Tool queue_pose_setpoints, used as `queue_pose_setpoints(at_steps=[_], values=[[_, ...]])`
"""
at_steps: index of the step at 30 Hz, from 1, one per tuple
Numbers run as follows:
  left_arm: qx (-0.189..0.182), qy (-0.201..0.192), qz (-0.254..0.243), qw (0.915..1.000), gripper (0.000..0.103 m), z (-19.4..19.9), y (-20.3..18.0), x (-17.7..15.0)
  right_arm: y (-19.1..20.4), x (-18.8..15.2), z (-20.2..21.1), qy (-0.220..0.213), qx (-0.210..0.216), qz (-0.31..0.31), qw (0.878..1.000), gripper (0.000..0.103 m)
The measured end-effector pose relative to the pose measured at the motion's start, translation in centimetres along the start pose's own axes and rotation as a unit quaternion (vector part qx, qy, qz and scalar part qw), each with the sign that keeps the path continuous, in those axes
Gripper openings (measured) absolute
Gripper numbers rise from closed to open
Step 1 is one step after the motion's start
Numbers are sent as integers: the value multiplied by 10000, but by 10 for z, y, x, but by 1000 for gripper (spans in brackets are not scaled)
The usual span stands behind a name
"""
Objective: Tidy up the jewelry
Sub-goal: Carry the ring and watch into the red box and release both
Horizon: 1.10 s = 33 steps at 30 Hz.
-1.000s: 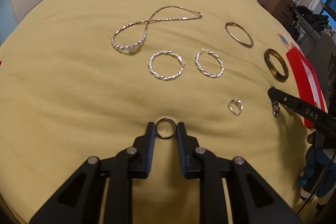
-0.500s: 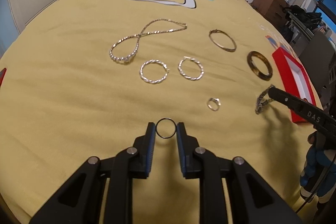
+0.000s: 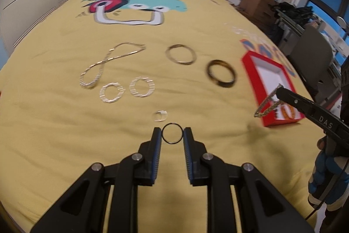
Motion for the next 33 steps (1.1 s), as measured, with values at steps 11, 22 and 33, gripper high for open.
queue_pose_setpoints(at_steps=[11, 22, 33], values=[[-782, 24, -632, 9949, 19, -30, -127, 49, -95, 38, 29, -298, -555, -141, 9979, 24], [-1061, 187, -1315, 9854, 19, -112, -231, 99, -178, 65, -13, -108, -885, -155, 9959, 24], [-753, 657, -1715, 9801, 19, -195, -257, 93, -213, 53, -66, 396, -902, -64, 9951, 24]])
Point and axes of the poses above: each gripper's, at about its wrist camera, not at the fingertips, and z roughly against the way its jaws point, y to its left, x to its top, the point moved 8 cm from there along -z, roughly the way its jaws point, and after that the axes turned 1 degree about -y, right-handed, at the moved point
